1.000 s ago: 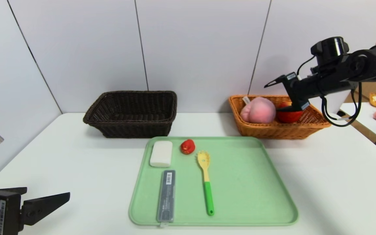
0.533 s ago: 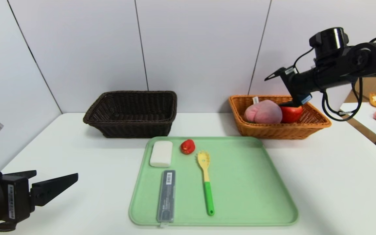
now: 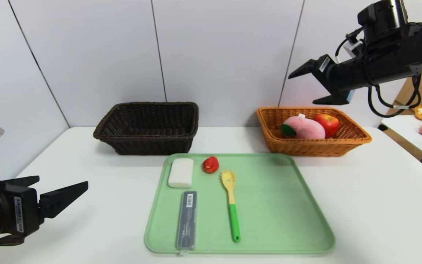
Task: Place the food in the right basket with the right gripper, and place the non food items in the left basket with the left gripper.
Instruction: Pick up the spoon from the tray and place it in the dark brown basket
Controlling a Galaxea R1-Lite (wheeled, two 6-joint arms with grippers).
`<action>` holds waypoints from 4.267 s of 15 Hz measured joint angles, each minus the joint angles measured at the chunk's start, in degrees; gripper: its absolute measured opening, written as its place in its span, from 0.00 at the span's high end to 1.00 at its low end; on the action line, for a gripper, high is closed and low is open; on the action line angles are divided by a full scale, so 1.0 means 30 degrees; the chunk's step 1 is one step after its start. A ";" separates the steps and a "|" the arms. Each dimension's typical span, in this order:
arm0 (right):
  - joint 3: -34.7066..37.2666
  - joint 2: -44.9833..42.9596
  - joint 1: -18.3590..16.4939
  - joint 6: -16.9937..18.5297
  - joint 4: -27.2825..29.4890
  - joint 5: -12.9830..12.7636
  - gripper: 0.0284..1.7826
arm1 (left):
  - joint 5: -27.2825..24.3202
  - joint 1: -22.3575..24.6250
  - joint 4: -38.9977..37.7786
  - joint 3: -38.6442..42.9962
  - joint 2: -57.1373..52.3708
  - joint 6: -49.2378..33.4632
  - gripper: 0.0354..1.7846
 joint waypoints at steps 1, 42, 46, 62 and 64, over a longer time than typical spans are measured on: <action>0.0000 -0.0256 0.0394 -0.1321 0.0809 -0.0016 0.06 | 0.0016 -0.0008 0.0000 -0.0167 0.0065 0.0146 0.06; -0.0154 0.5819 1.2654 -0.2645 0.9423 -0.7623 0.05 | -0.0248 -0.1191 0.7387 -0.3052 -0.0902 -0.1235 0.06; -0.0154 0.5872 1.2609 -0.2442 0.9379 -0.7310 0.40 | -0.0240 -0.1195 0.7404 -0.2987 -0.0898 -0.1223 0.06; -0.0154 0.3556 1.1329 -0.1955 0.7753 -0.4405 0.94 | -0.0248 -0.1195 0.7396 -0.2406 -0.1057 -0.1215 0.06; -0.0146 0.2747 1.1293 -0.3019 0.5896 -0.4246 0.94 | -0.0248 -0.1195 0.7396 -0.2296 -0.1113 -0.1215 0.06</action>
